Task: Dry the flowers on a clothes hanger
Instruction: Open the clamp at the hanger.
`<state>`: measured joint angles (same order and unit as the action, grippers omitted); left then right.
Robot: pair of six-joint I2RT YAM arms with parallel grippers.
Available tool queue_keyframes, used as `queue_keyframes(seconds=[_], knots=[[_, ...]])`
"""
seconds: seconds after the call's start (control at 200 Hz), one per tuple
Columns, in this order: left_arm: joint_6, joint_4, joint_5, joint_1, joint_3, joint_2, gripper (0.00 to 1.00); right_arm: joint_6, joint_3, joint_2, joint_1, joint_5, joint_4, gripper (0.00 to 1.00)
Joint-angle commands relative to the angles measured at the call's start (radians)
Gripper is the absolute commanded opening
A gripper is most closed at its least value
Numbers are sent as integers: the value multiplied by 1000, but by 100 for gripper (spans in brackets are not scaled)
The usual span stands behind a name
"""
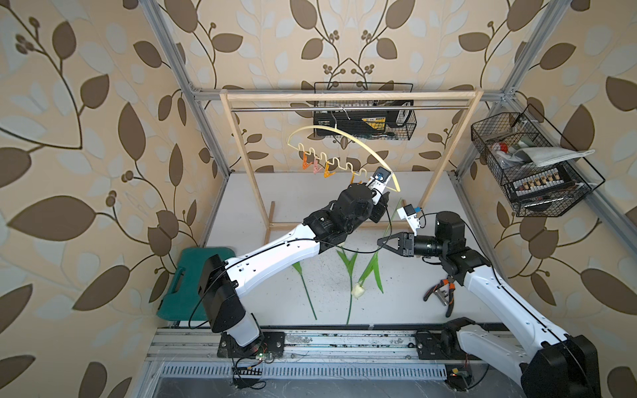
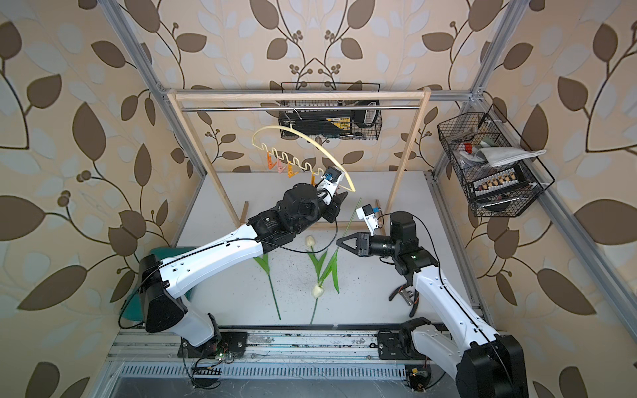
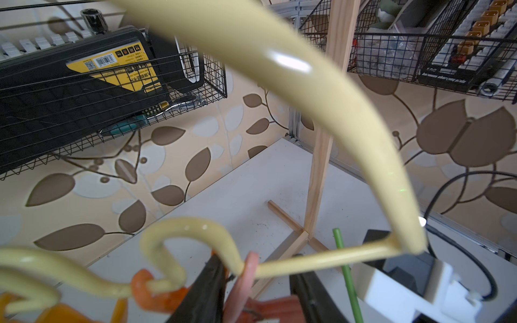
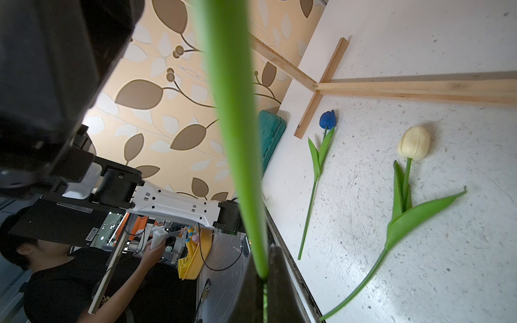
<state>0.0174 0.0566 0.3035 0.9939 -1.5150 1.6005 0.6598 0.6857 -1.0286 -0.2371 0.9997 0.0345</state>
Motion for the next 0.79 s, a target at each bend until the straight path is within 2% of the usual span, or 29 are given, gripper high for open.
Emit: queue_keyframes(seconds=[0.0, 0.33, 0.51, 0.79], knots=[[-11, -33, -19, -7, -42, -16, 38, -17, 25, -4, 3, 20, 0, 1], [-84, 11, -54, -11, -52, -44, 32, 2, 62, -48, -33, -10, -35, 1], [-148, 59, -92, -27, -69, -52, 31, 6, 108, -117, -74, -23, -60, 0], [-237, 134, -145, -55, -100, -68, 30, 5, 140, -191, -73, -29, -99, 0]])
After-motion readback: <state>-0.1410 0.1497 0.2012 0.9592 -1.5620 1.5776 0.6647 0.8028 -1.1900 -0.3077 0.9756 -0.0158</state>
